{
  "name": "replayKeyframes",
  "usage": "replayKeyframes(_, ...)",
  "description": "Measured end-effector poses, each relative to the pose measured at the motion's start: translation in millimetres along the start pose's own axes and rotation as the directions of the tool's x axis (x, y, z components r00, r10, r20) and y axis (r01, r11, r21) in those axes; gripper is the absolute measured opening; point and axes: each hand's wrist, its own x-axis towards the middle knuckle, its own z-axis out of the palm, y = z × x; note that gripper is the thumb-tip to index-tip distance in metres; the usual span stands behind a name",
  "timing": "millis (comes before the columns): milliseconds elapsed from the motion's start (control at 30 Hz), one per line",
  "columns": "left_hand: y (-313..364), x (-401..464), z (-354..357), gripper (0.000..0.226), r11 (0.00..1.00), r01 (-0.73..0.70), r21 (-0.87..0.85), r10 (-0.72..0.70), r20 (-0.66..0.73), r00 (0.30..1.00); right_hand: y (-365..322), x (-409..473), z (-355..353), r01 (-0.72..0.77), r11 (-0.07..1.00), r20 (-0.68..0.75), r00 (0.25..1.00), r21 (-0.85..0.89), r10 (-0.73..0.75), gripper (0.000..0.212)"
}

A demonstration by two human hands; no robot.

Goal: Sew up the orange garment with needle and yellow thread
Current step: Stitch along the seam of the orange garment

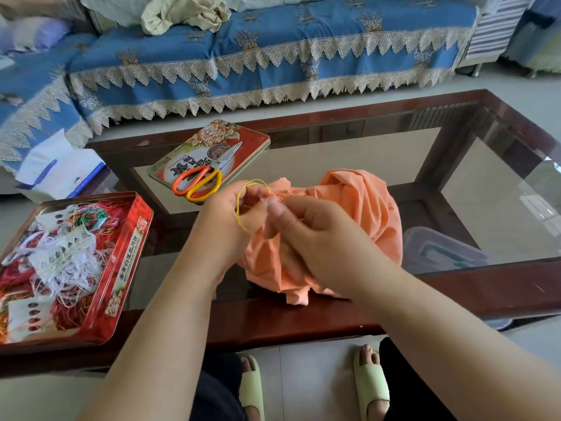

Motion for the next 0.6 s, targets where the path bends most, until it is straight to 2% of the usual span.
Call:
replayKeyframes(67,0,0,-2,0.005,0.999,0.035,-0.026,-0.036,-0.043,0.998,5,8,-2,-0.075,0.995,-0.101,0.993,-0.06,0.069,0.034)
replayKeyframes(133,2,-2,-3,0.004,0.998,0.047,-0.048,-0.05,-0.06,0.997,9,11,-3,-0.131,0.977,-0.121,0.986,-0.167,0.111,0.03)
replayKeyframes(267,5,-4,-7,0.008,0.993,0.083,-0.079,-0.088,-0.058,0.994,10,12,-4,-0.023,0.962,-0.281,0.958,-0.273,-0.057,0.02)
replayKeyframes(333,5,-3,-10,0.008,0.993,0.087,-0.081,-0.092,-0.058,0.994,10,13,-8,-0.014,0.96,-0.321,0.944,-0.28,-0.081,0.017)
replayKeyframes(467,5,-4,-20,0.007,0.993,0.083,-0.083,-0.085,-0.017,0.996,10,15,-14,-0.027,0.969,-0.185,0.983,-0.245,-0.019,0.019)
replayKeyframes(600,11,-6,-29,0.015,0.983,0.132,-0.13,-0.126,0.054,0.991,6,12,-13,0.032,0.969,-0.063,0.997,-0.243,-0.048,0.018)
